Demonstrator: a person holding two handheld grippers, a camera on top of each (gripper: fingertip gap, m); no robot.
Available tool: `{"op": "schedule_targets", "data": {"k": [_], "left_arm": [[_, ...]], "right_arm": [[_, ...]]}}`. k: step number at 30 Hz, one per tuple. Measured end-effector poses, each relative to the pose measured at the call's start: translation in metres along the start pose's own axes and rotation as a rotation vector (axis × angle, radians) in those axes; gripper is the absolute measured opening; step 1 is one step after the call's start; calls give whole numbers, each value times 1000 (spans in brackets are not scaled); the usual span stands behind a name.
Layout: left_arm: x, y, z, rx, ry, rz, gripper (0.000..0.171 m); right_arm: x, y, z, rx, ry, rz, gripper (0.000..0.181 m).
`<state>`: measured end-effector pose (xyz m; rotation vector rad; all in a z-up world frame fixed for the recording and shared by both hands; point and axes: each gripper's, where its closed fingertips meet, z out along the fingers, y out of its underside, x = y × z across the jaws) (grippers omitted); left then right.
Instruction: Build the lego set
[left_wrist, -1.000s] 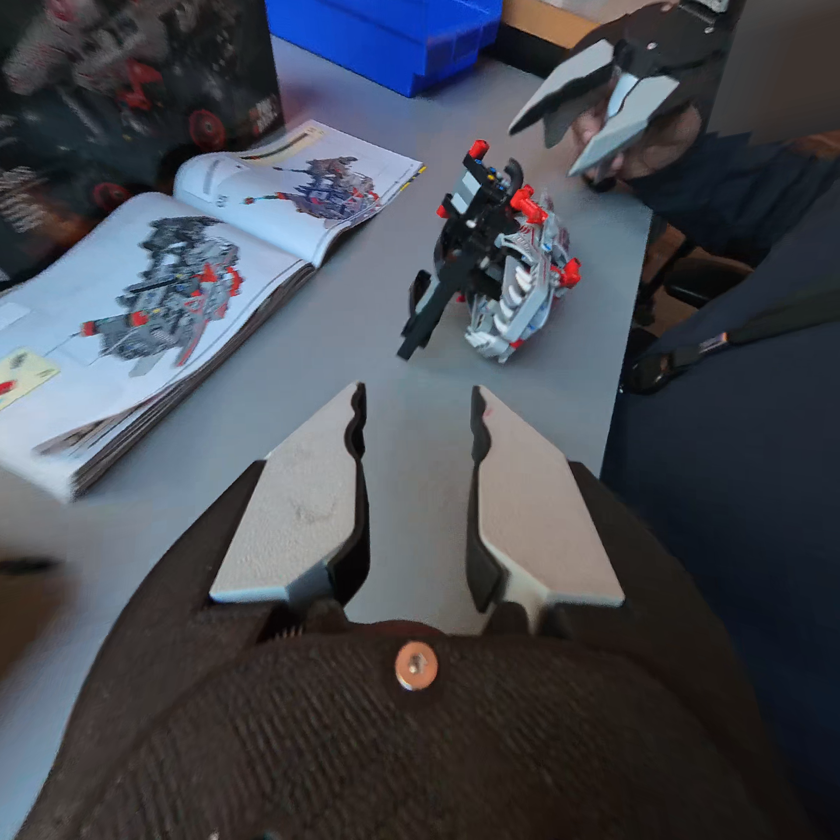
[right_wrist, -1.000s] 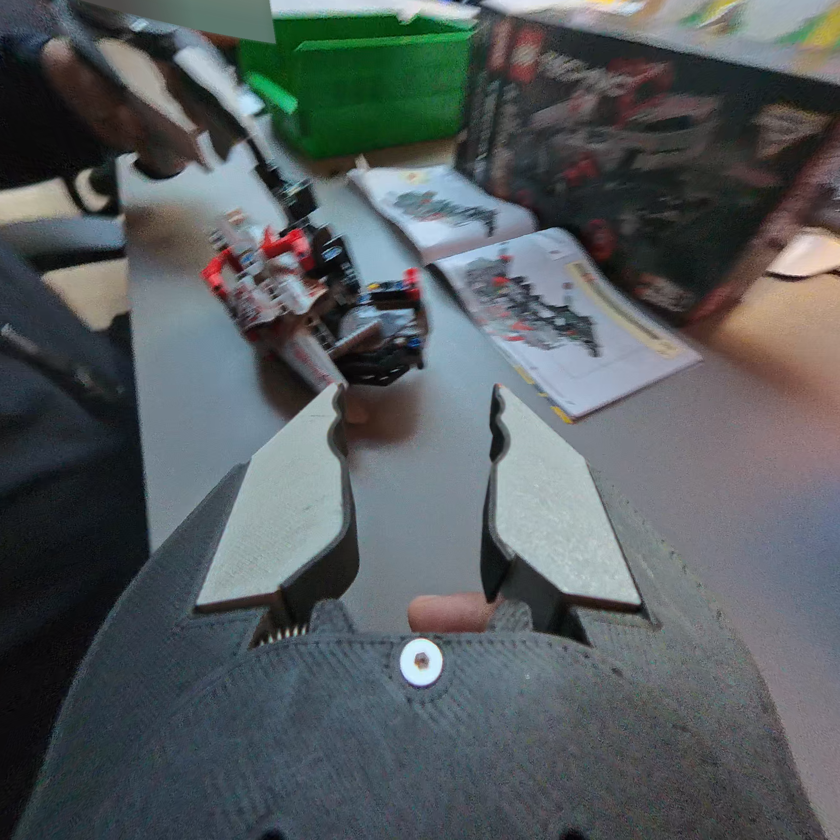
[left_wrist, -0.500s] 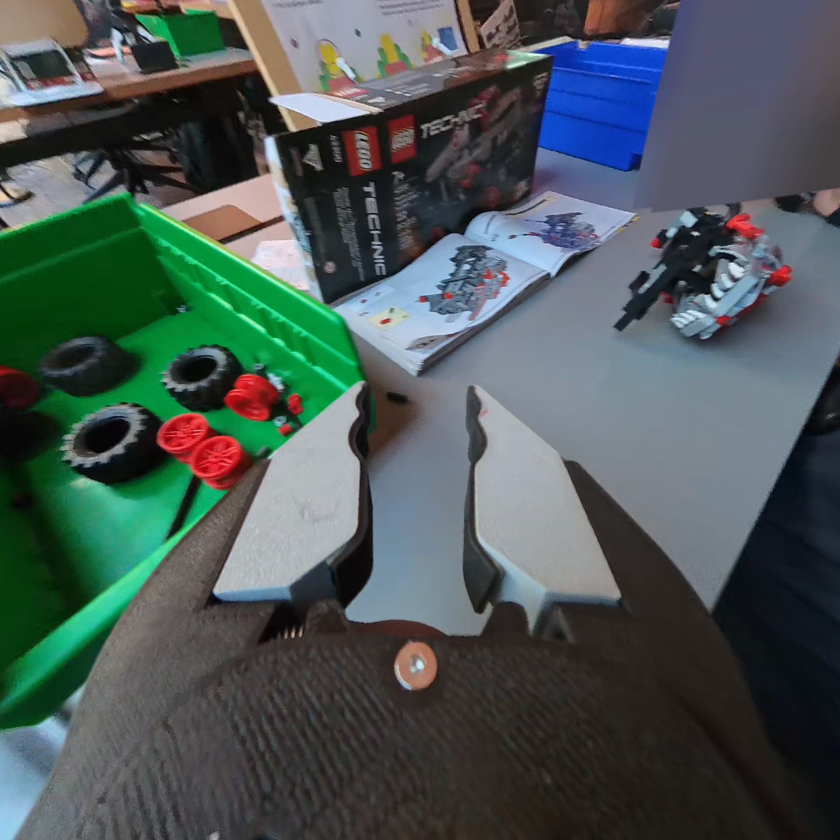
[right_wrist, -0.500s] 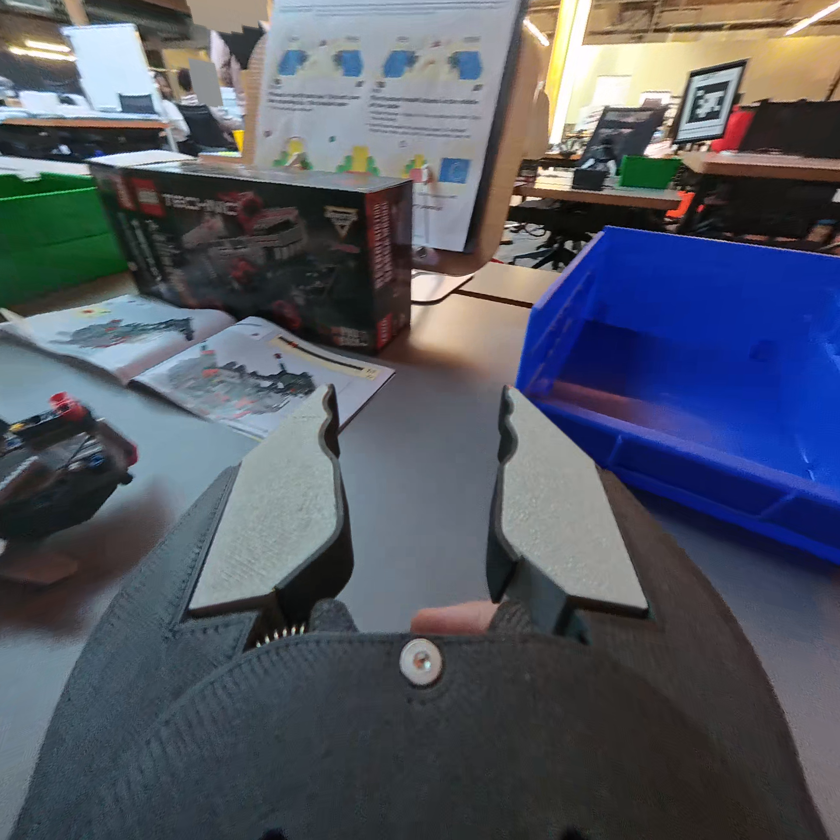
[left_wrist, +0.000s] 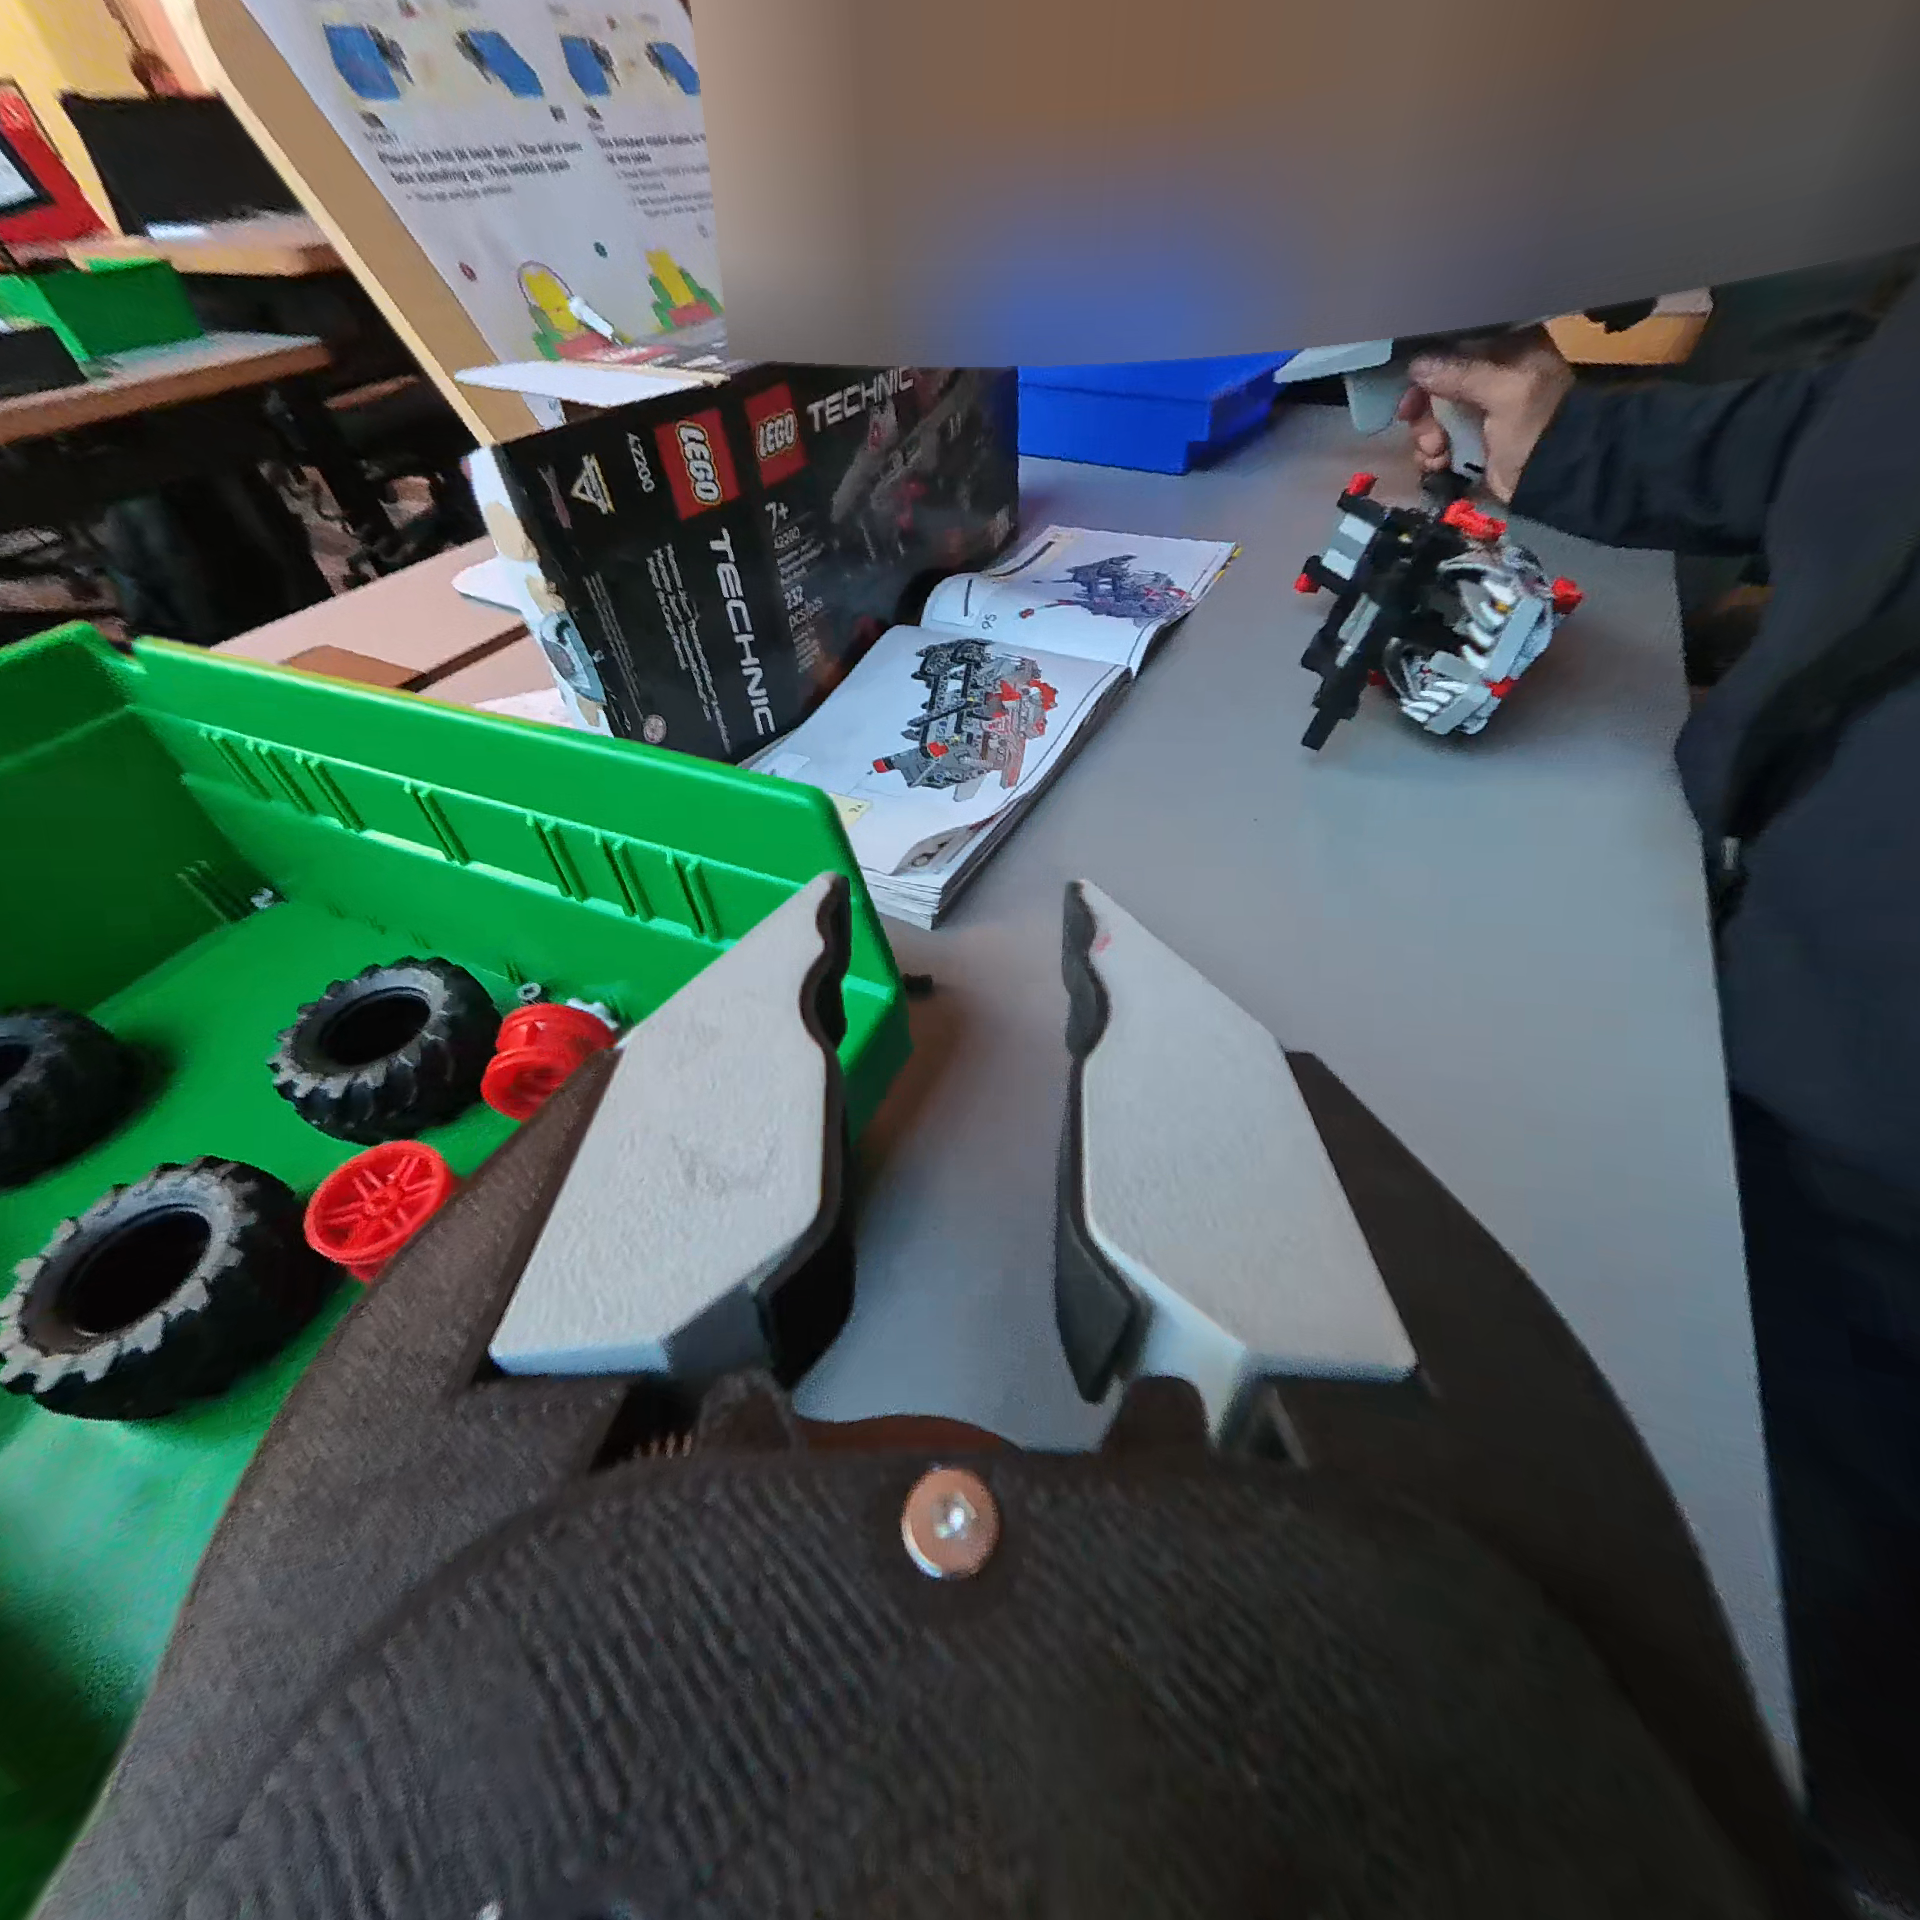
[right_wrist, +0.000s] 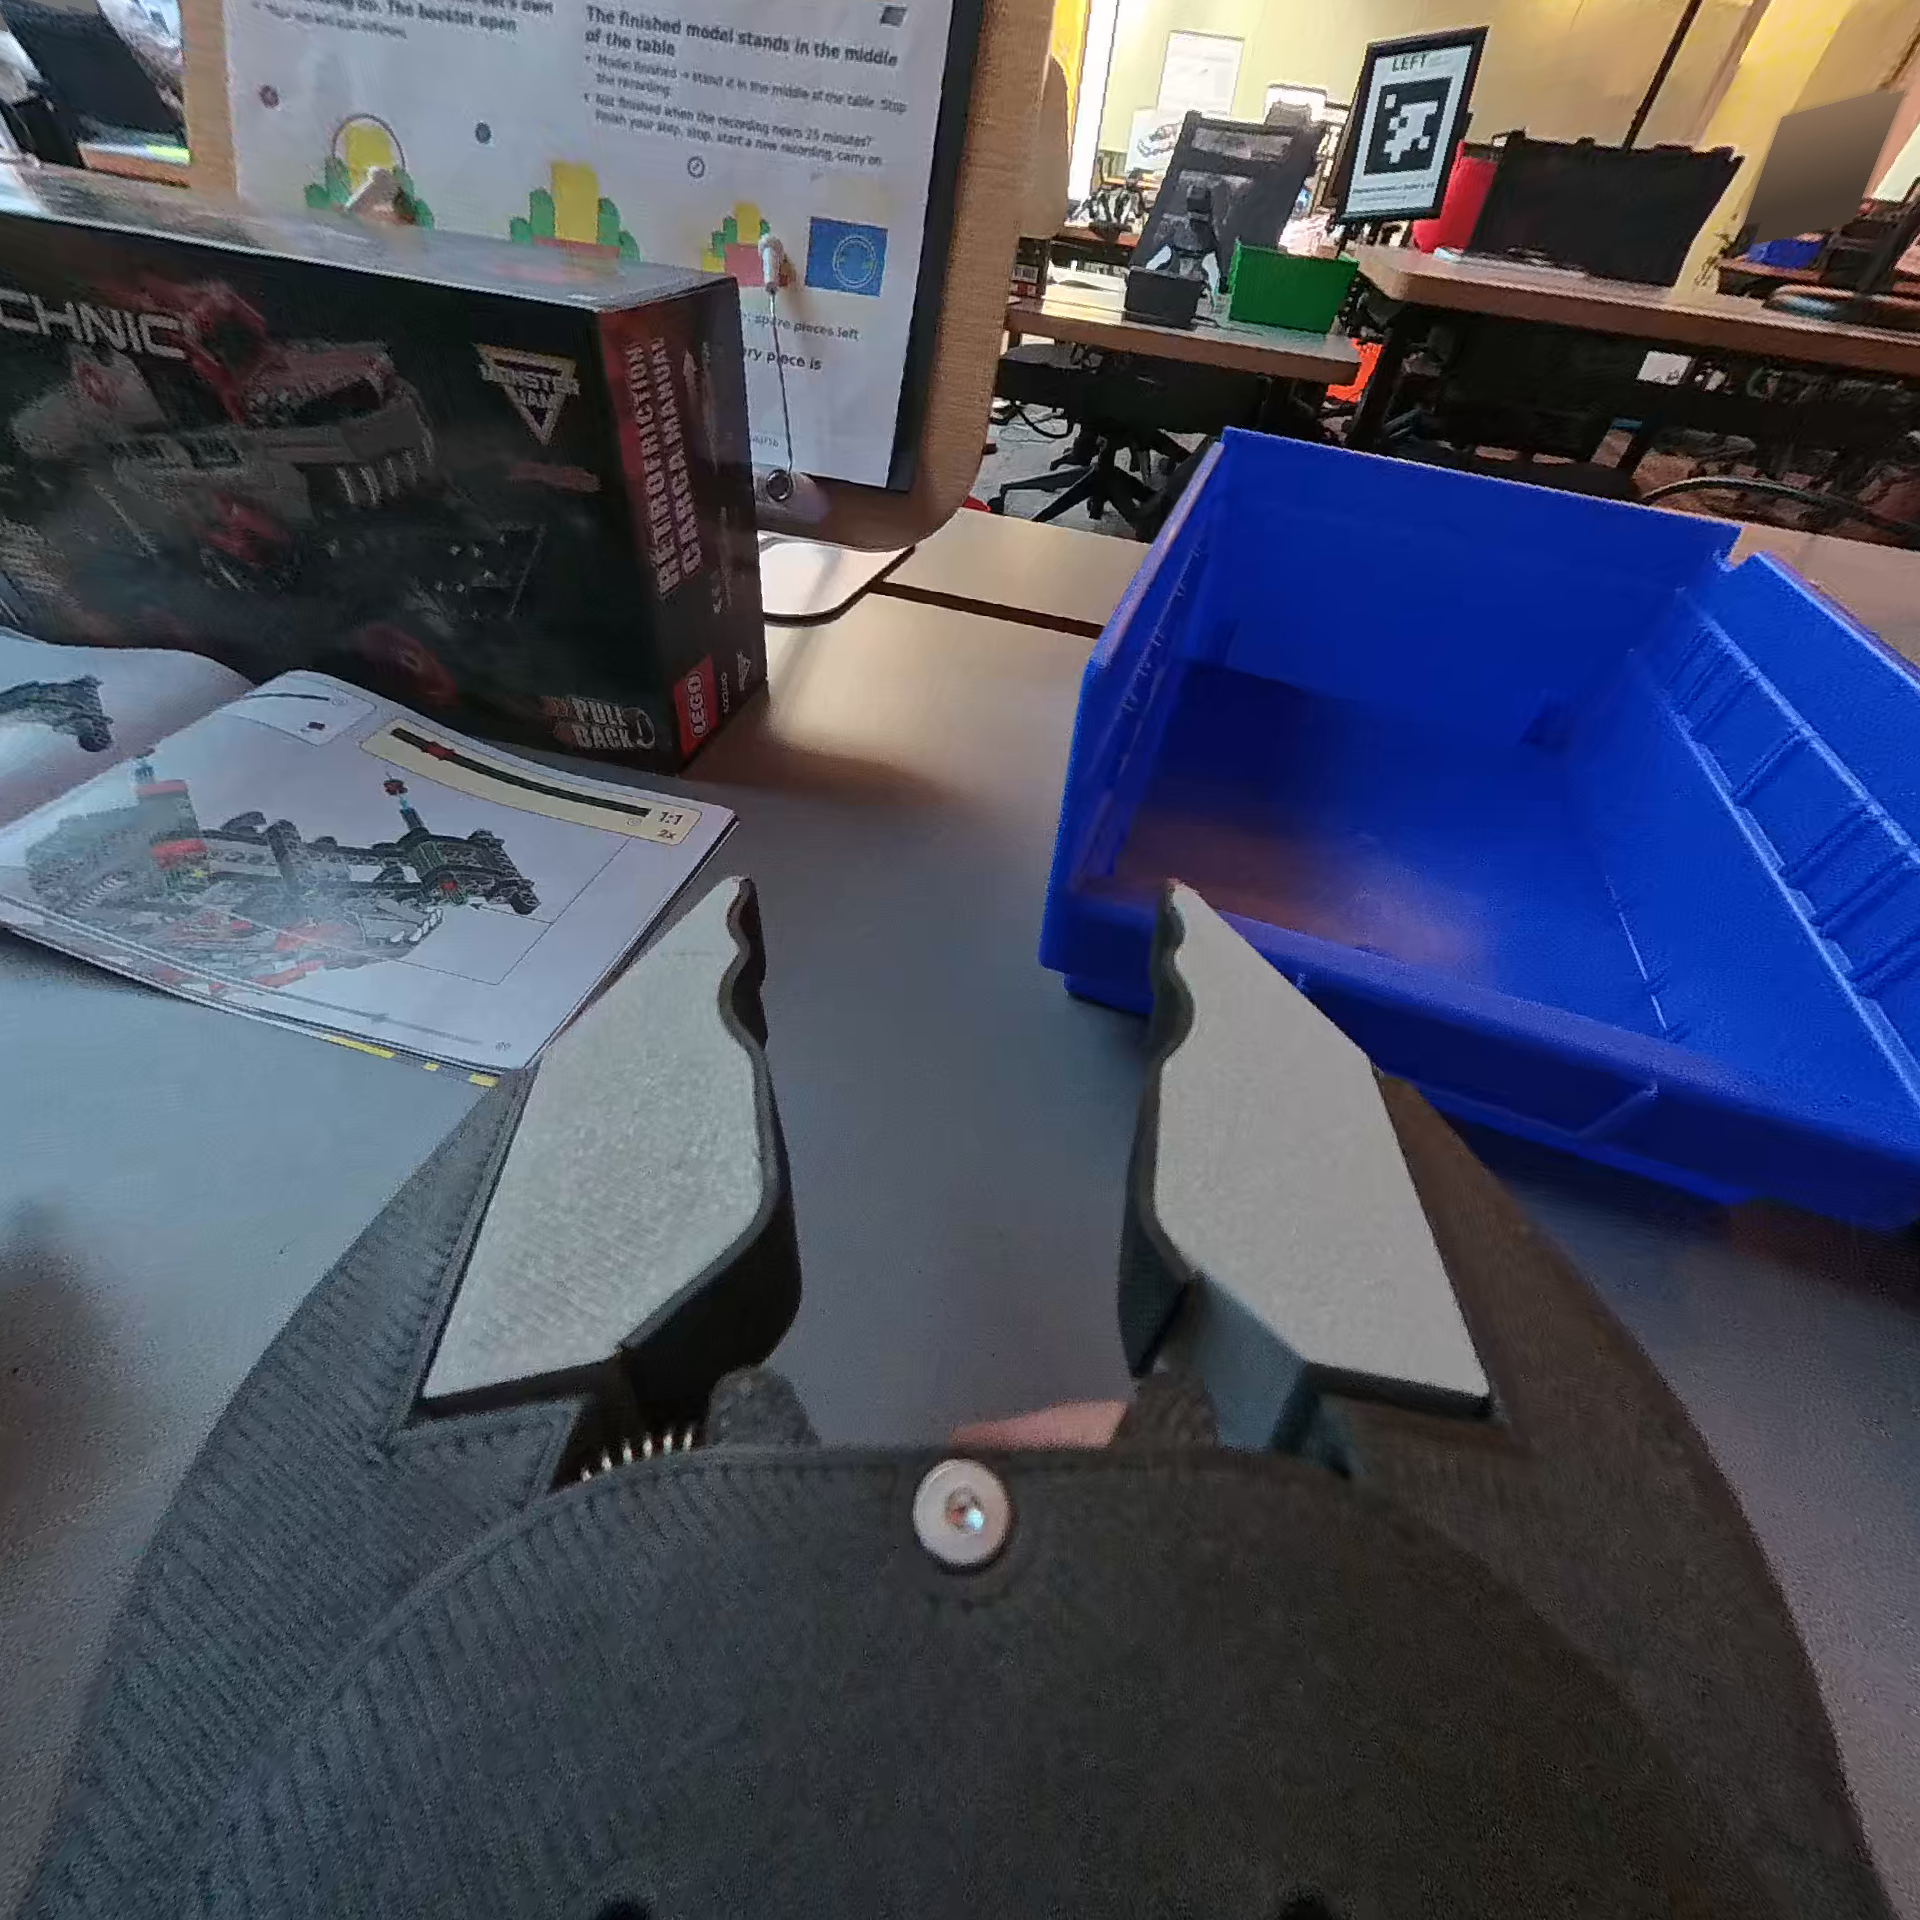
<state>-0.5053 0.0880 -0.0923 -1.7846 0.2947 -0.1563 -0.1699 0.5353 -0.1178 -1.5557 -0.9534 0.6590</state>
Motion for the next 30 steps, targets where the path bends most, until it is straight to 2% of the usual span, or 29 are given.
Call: {"op": "schedule_targets", "data": {"k": [6, 8, 11, 13, 14, 17, 20, 24, 26, 30], "left_arm": [[-5, -1, -13, -26, -69, -58, 37], [-18, 1, -23, -80, -174, -61, 34], [-60, 24, -52, -287, -440, -93, 34], [-60, 35, -60, -383, -428, -123, 42], [-59, 33, -62, -387, -424, -108, 42], [-65, 26, -71, -372, -449, -47, 34], [-76, 20, -76, -443, -409, -80, 28], [-99, 36, -59, -734, -335, -64, 25], [-105, 46, -43, -834, -279, -39, 25], [-118, 86, -35, -1072, -214, -71, 26]], "right_arm": [[-9, -5, -4, 36, -19, -64, 75], [-11, -8, -6, 58, -20, -80, 72], [-12, -9, -6, 68, -19, -88, 72], [-12, -8, -5, 59, -14, -94, 73], [-12, -8, -5, 58, -9, -99, 72], [-12, -7, -5, 48, 2, -107, 71], [-11, -5, -4, 35, 15, -107, 71], [-9, -4, -3, 29, 27, -104, 70], [-8, -5, -4, 33, 28, -101, 70], [-9, -5, -4, 35, 10, -91, 69]]}}
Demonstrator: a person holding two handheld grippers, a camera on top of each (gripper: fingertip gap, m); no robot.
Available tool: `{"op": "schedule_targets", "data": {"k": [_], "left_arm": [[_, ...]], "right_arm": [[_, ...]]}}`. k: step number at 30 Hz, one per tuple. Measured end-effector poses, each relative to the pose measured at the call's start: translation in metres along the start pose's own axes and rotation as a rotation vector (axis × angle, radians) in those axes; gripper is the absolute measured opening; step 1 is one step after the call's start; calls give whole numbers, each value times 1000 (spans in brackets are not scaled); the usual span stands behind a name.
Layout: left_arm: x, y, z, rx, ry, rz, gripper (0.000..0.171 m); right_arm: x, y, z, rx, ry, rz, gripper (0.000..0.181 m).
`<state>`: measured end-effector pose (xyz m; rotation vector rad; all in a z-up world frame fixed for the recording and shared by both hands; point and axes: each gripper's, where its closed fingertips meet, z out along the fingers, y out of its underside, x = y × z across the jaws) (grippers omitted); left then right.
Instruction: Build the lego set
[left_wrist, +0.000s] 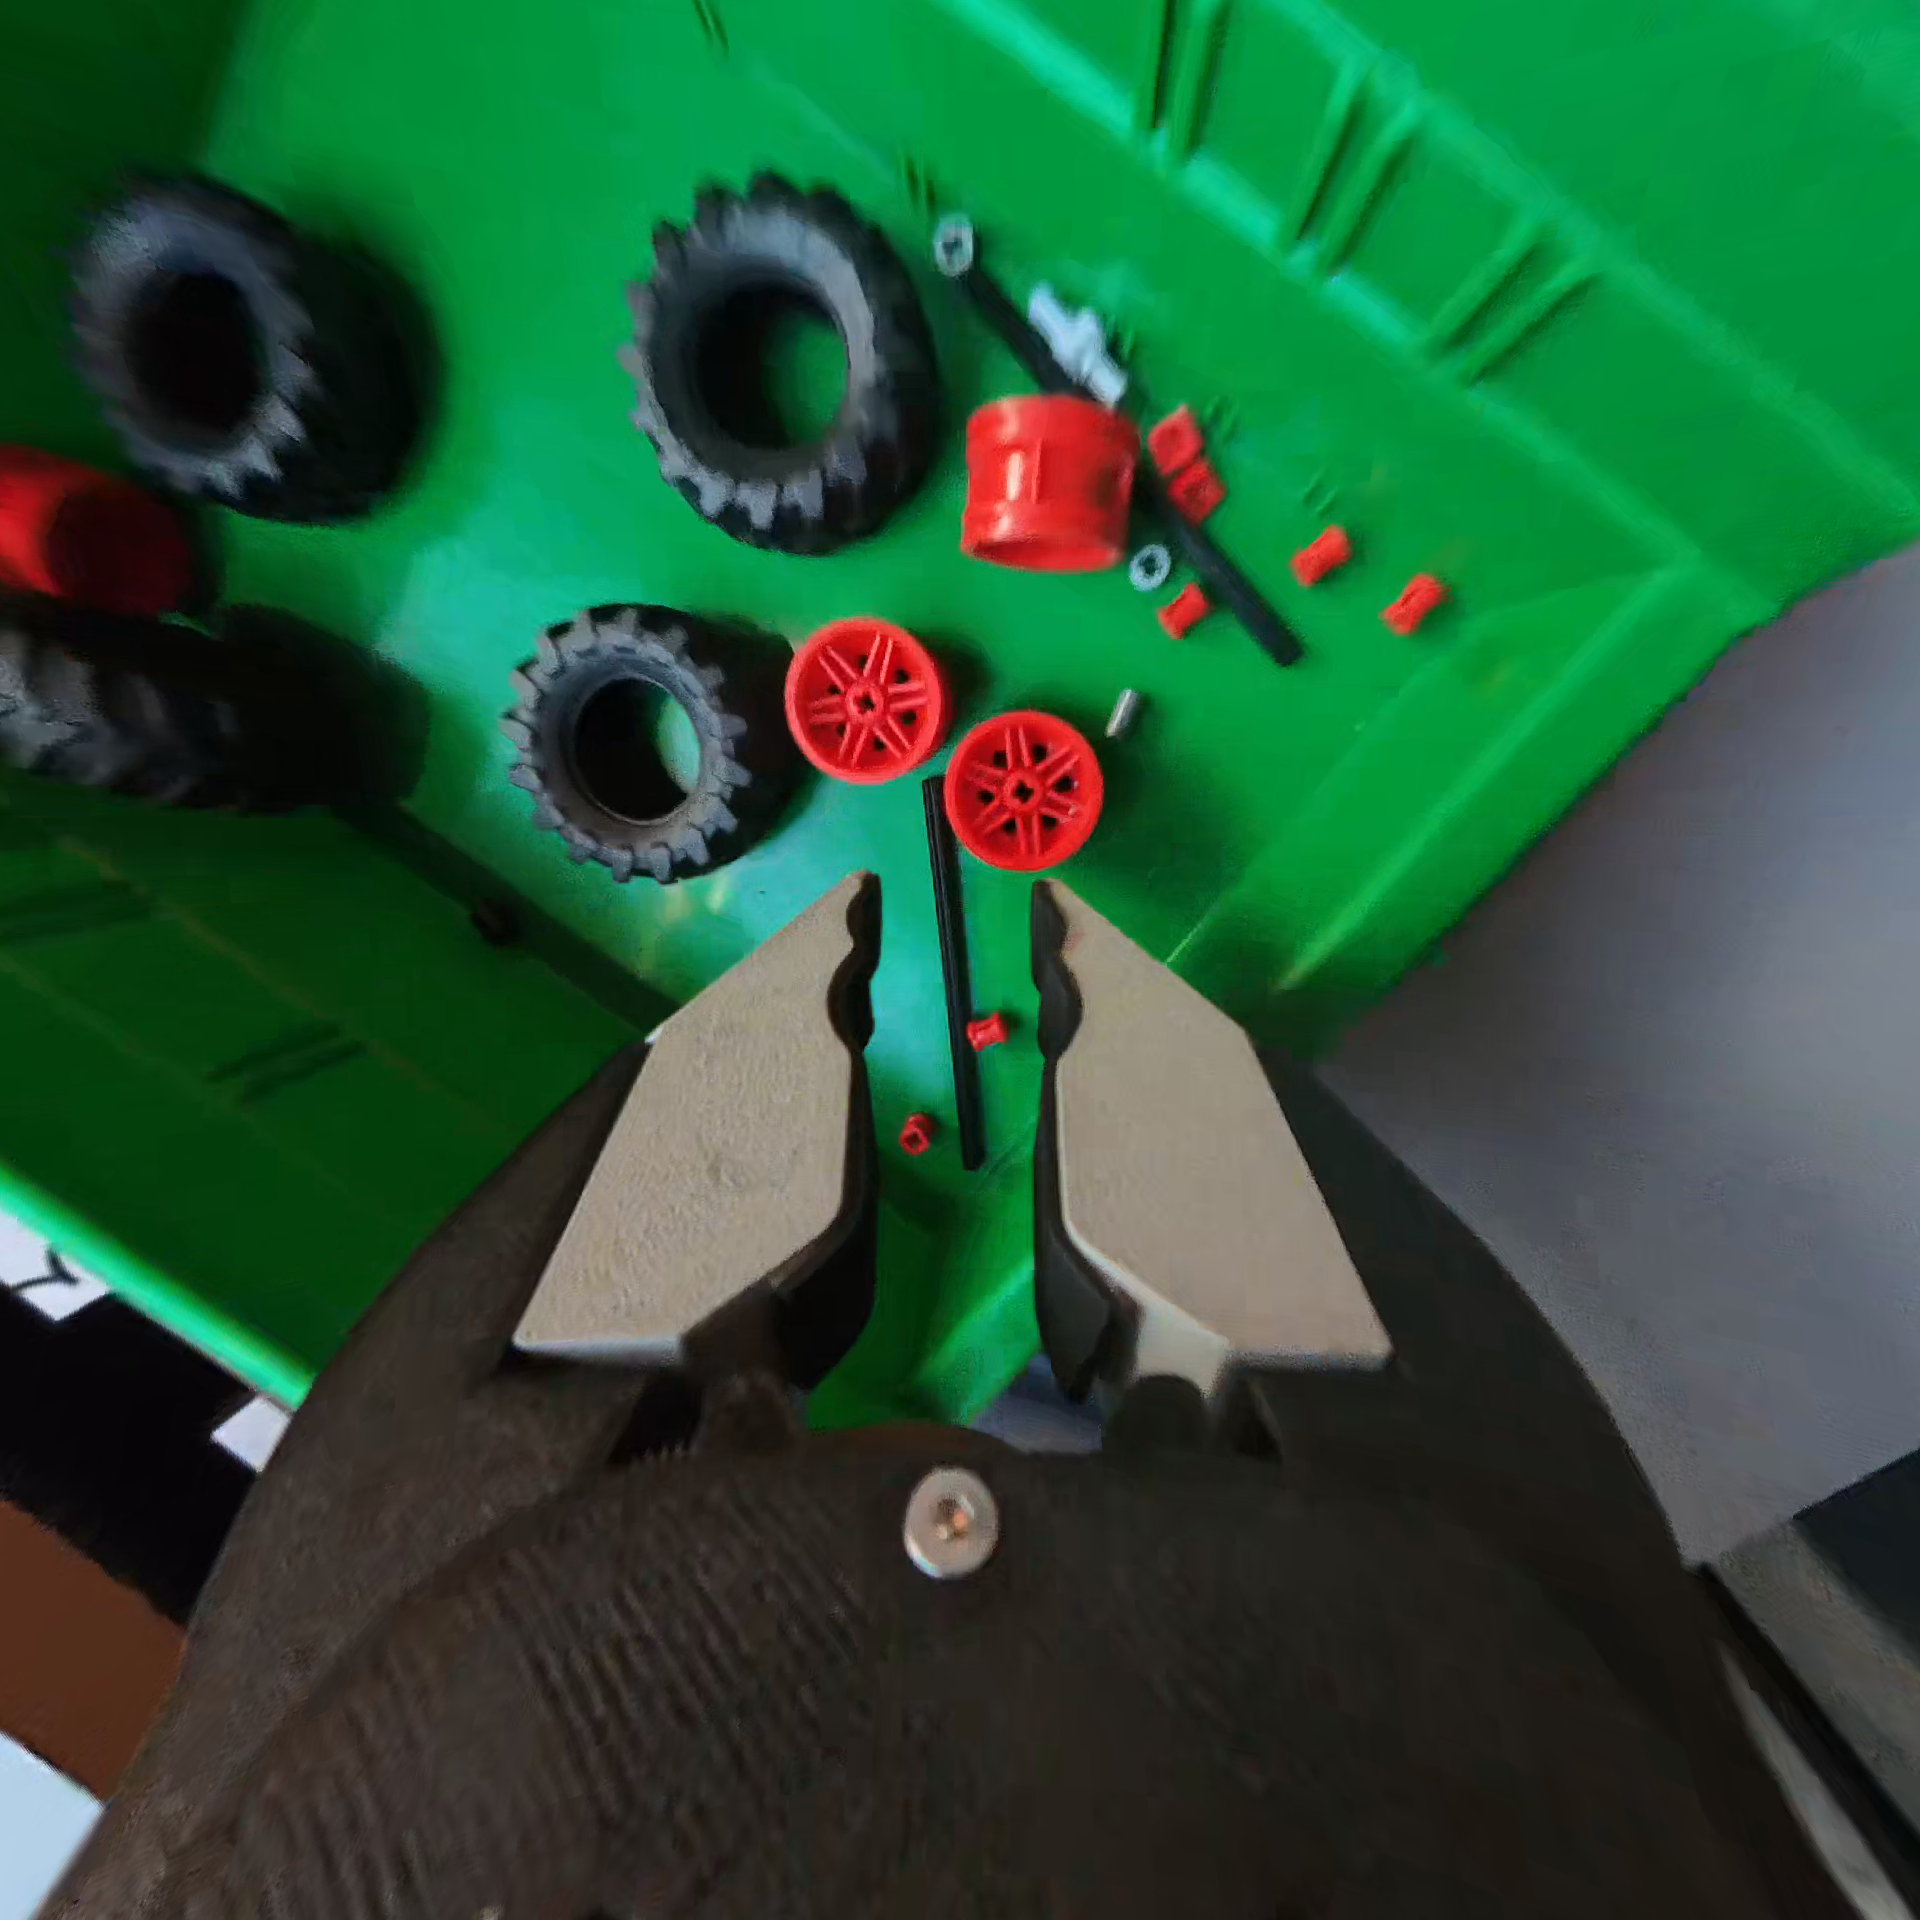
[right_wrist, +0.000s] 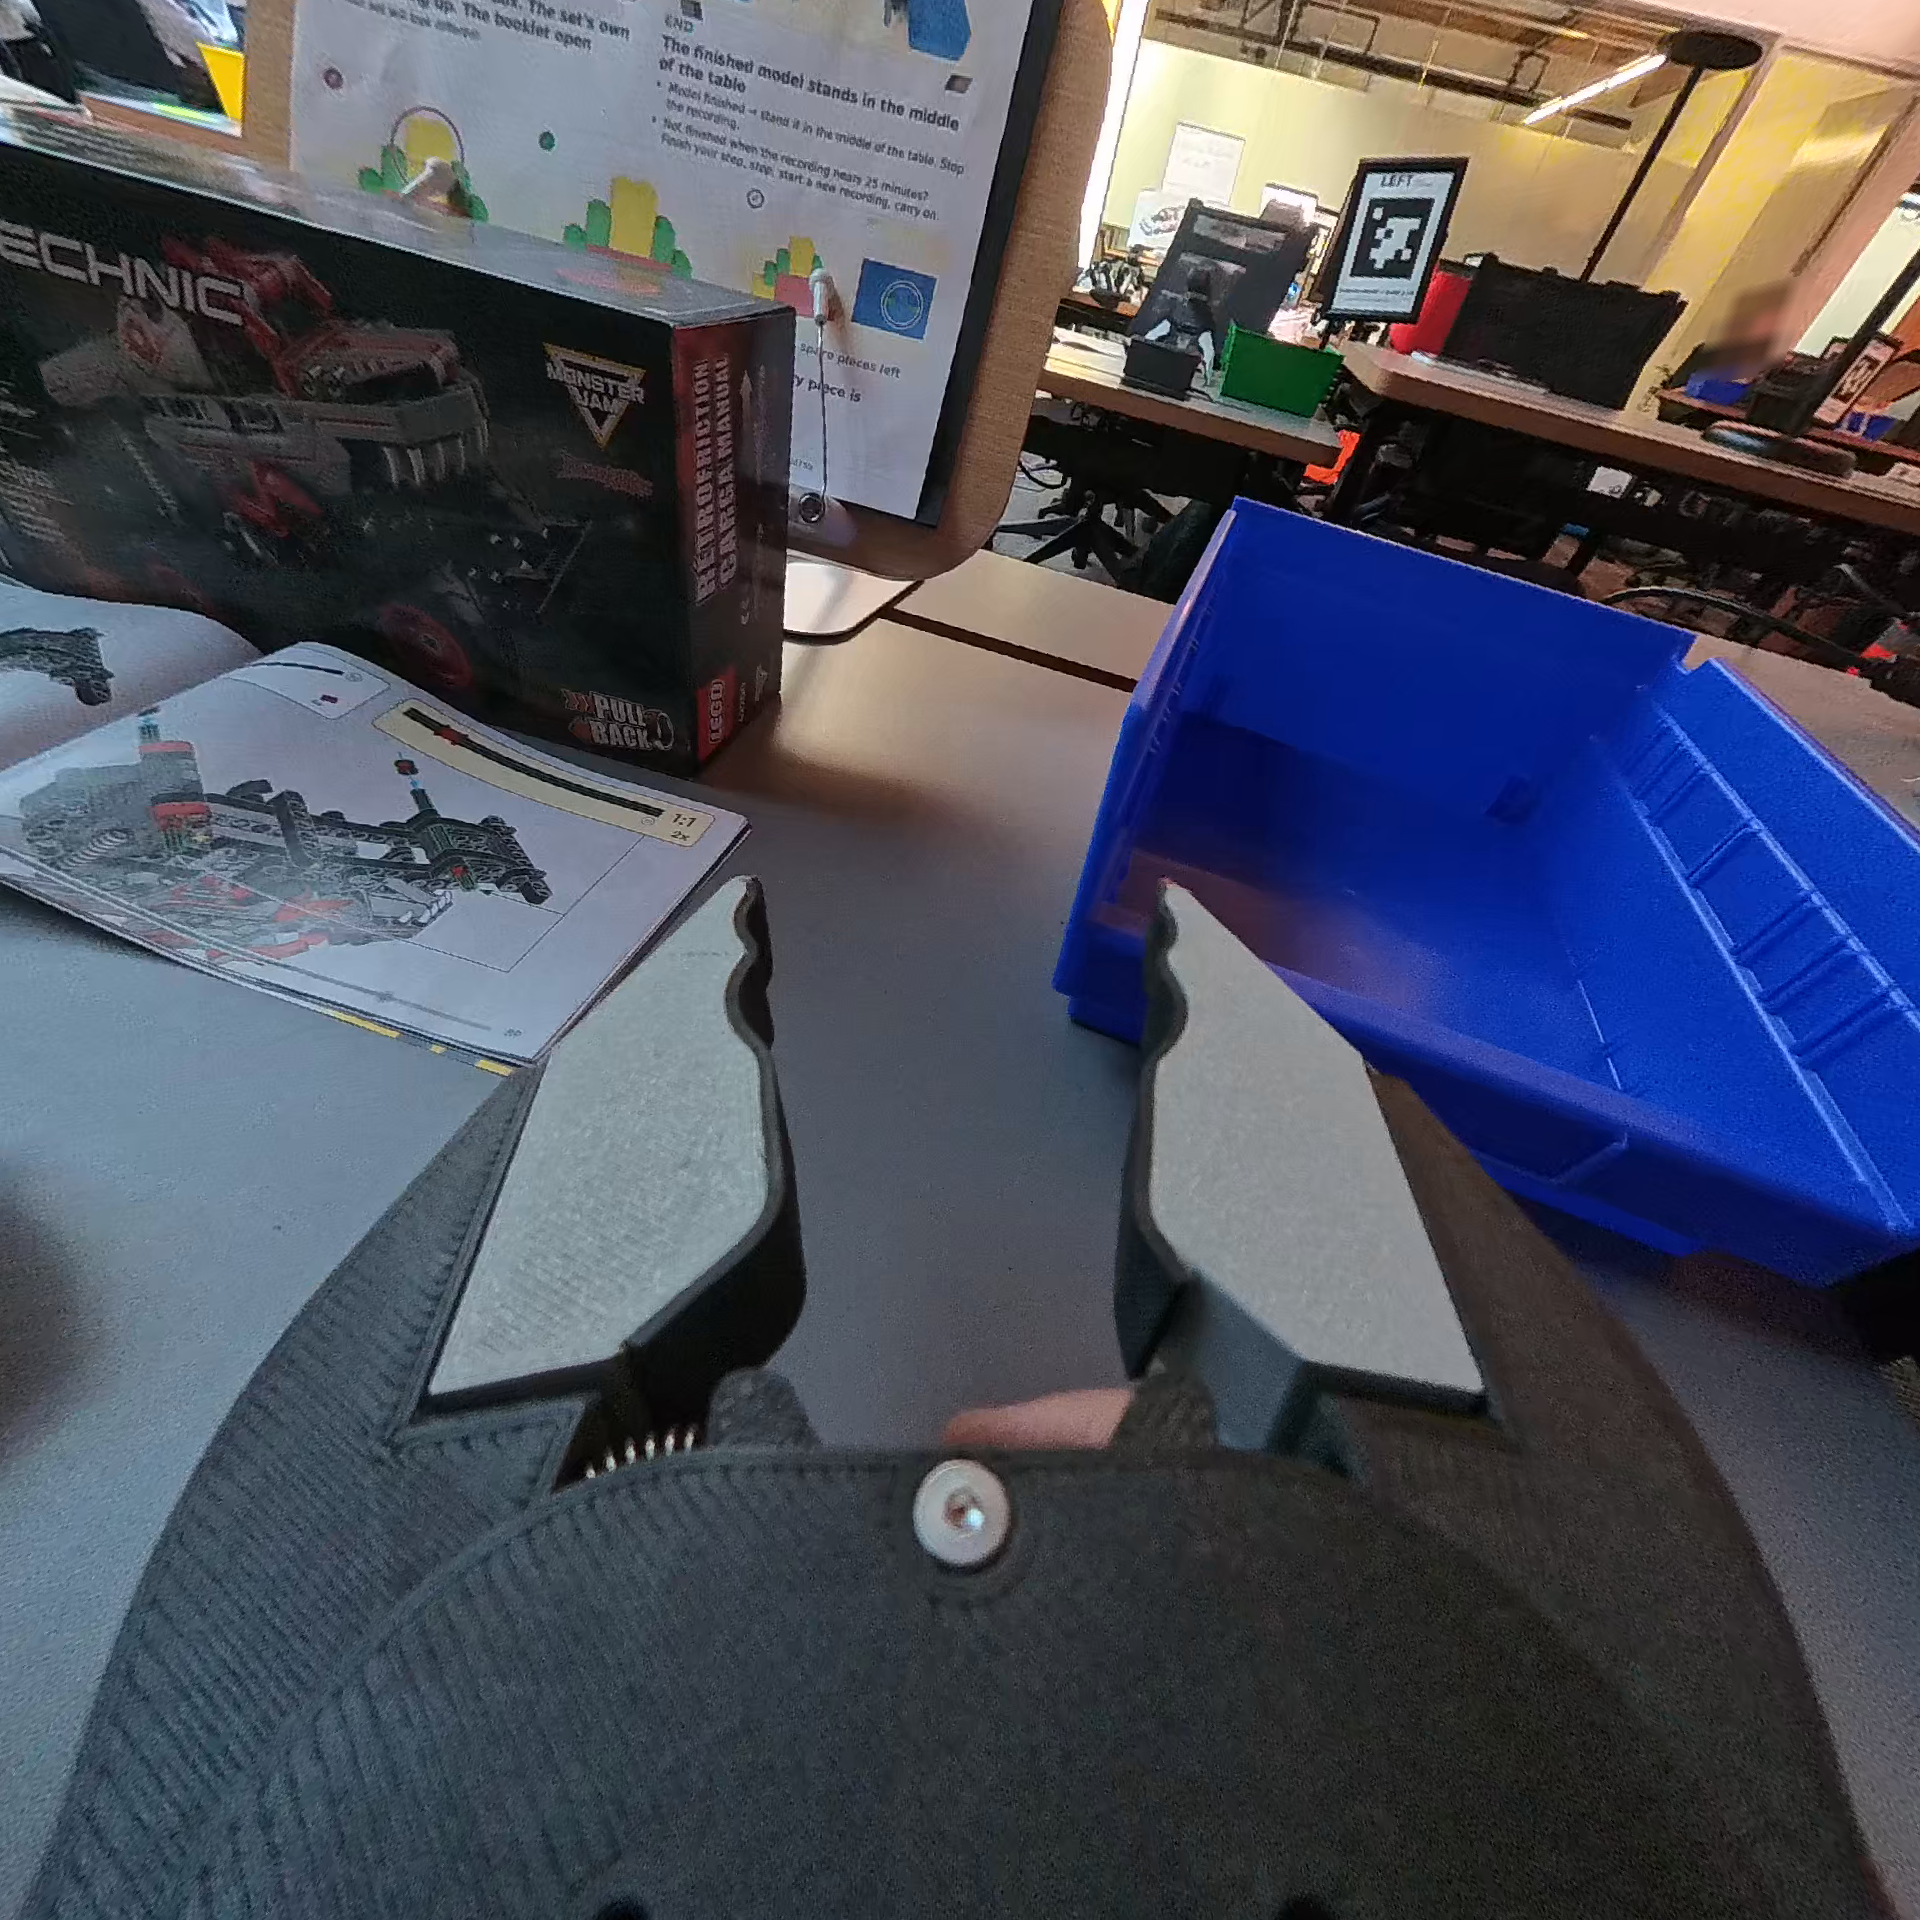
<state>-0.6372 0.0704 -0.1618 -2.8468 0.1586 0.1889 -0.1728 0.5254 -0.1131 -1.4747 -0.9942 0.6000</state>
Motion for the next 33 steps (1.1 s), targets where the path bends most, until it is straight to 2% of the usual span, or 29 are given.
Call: {"op": "schedule_targets", "data": {"k": [2, 4, 6, 13, 16, 20, 21, 23, 26, 29, 33], "left_arm": [[-1, 13, 15, -105, 17, 10, 26], [-4, 21, 24, -180, -3, 26, 19], [2, 14, 26, -165, 42, 41, 3], [-1, 14, 24, -183, 46, 58, 1], [-9, 6, 5, -139, -20, 42, 1], [-22, -20, -62, 0, -178, 26, 1], [-16, -29, -82, 53, -189, 28, 1], [18, -47, -113, 160, -142, 53, 1], [106, -69, -129, 304, 63, 141, 1], [178, -67, -98, 312, 215, 181, 1], [210, -48, -26, 210, 266, 139, 0]], "right_arm": [[-1, -1, -1, 8, -8, 0, 68], [-2, -2, -1, 13, -18, 0, 66], [-4, -3, -1, 22, -36, 6, 66], [-8, -10, -6, 72, -79, 39, 63], [-10, -12, -8, 84, -97, 43, 62], [-14, -15, -11, 107, -117, 48, 61], [-14, -16, -11, 113, -124, 52, 61], [-15, -18, -13, 121, -135, 63, 61], [-16, -20, -14, 137, -147, 75, 61], [-18, -22, -17, 149, -159, 86, 60], [-18, -22, -17, 150, -158, 88, 60]]}}
